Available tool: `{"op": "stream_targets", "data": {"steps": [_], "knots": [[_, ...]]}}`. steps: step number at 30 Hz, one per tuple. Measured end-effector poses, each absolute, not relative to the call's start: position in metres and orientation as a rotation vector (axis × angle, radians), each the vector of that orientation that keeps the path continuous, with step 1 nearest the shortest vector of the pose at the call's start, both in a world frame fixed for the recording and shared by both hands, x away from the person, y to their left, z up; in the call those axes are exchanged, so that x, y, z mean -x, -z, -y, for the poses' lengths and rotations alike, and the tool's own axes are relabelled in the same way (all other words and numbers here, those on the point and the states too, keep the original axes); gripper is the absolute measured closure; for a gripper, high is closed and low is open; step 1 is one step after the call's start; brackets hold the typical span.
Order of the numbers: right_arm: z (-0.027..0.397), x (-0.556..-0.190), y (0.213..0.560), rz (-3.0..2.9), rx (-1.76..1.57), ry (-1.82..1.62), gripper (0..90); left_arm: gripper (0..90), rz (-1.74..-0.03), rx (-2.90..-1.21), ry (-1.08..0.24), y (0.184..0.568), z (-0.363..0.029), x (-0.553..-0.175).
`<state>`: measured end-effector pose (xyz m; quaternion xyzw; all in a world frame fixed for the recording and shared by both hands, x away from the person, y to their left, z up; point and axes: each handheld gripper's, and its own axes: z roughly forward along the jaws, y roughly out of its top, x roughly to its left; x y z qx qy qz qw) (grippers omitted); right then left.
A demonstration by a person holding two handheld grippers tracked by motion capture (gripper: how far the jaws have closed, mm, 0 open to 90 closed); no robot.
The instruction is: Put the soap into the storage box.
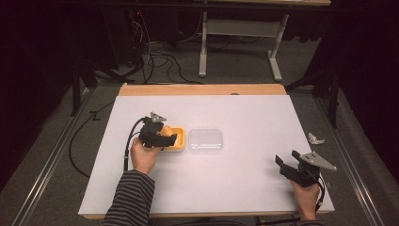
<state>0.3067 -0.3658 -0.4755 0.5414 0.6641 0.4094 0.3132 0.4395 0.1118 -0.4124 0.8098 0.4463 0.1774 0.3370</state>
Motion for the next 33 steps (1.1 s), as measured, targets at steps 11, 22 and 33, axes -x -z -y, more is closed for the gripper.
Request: {"op": "stream_targets", "data": {"steps": [11,22,33], "knots": [[0.365,-0.307,0.476,-1.753,-1.428,-1.069,27.3,25.9,-1.173,-2.162,-0.462,0.426,-0.107,-0.45],[0.365,-0.307,0.476,-1.751,-1.428,-1.069,27.3,25.9,-1.194,-2.169,-0.453,0.435,-0.106,-0.456],[0.365,-0.307,0.476,-1.753,-1.428,-1.068,27.2,25.8,-1.207,-2.189,-0.44,0.443,-0.101,-0.46]]}}
